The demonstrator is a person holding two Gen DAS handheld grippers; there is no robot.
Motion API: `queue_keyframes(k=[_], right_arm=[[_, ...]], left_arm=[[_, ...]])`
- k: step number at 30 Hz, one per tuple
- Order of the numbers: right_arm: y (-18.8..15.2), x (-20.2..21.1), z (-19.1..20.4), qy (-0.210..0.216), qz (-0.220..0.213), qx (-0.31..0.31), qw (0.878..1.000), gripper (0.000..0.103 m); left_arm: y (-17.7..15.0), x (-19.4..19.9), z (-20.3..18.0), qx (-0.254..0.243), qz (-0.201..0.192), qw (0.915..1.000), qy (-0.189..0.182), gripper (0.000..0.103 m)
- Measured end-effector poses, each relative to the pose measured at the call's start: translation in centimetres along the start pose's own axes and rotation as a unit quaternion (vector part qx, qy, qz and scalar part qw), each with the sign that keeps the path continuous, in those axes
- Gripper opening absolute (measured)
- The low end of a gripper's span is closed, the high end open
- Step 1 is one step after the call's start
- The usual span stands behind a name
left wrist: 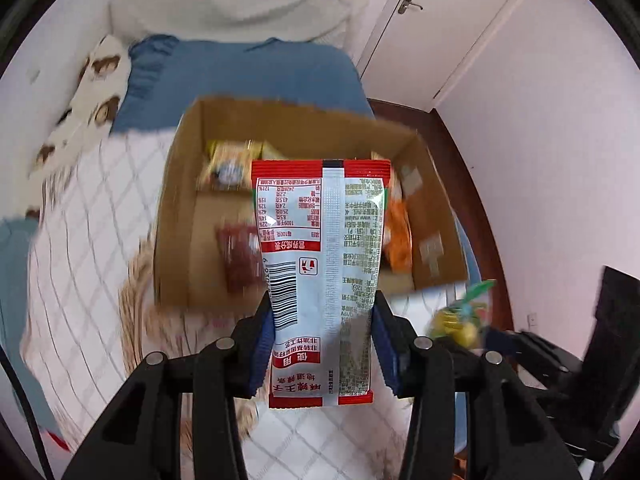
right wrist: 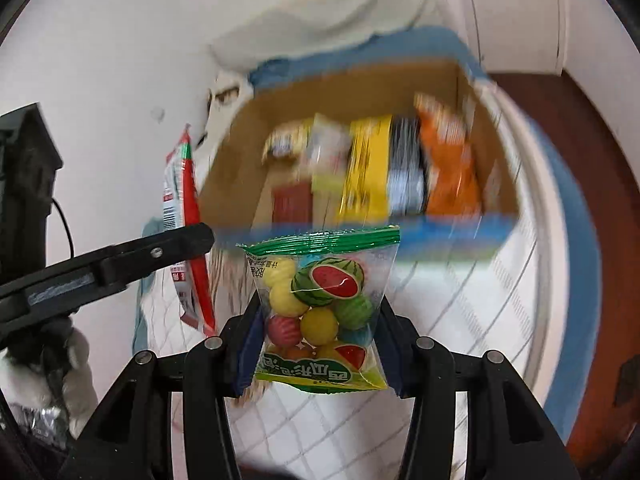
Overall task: Organize snacks
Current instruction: 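Carry both packets into the box and open both tools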
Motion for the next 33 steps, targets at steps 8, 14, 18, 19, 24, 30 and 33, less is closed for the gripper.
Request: queue_keyframes(k=[8, 14, 18, 19, 24, 30, 33], right_arm=[[6.8, -5.0, -4.0, -0.031, 0.033, -0.003, 0.999, 0.053], [7.2, -10.5, -5.6, -0.039, 0.084, -0.010, 0.996, 0.053], [6.8, -13.0, -6.0, -0.033, 0.107, -0.012, 0.994, 0.053], [6.7, -13.6, -6.1, -0.028, 0.113, -0.015, 0.993, 0.054], [6.4, -16.2, -7.0, -0.022, 0.163, -0.028, 0.986, 0.095], [6.7, -15.9, -7.1, -0.048, 0.163, -0.019, 0.985, 0.098], [6.8, -14.7, -6.9, -0.072, 0.153, -0.014, 0.986, 0.098]], left_arm=[[6.3, -8.9, -1.2, -0.003, 0.063, 0.9967, 0.050, 0.042], [6.4, -14.3, -0.2, 0.010, 0.109, 0.9913, 0.073, 0.042], [5.9, -16.4, 0.4, 0.012, 0.131, 0.9876, 0.086, 0.044], [5.8, -16.8, 0.6, 0.016, 0.136, 0.9863, 0.091, 0.045], [5.7, -17.3, 1.8, 0.038, 0.136, 0.9852, 0.097, 0.079], [6.0, -15.3, 2.3, 0.031, 0.104, 0.9888, 0.102, 0.087], [5.8, -13.7, 2.3, 0.028, 0.085, 0.9911, 0.098, 0.087]])
Point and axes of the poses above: each gripper's, at about its wrist camera, not at the fingertips, and x roughly against the way its jaws point, z to its left, y to its top, the point moved 1 cm from there along -x, roughly the way its jaws point, and after that the axes turned 14 degrees about x, right-handed, at the moved point
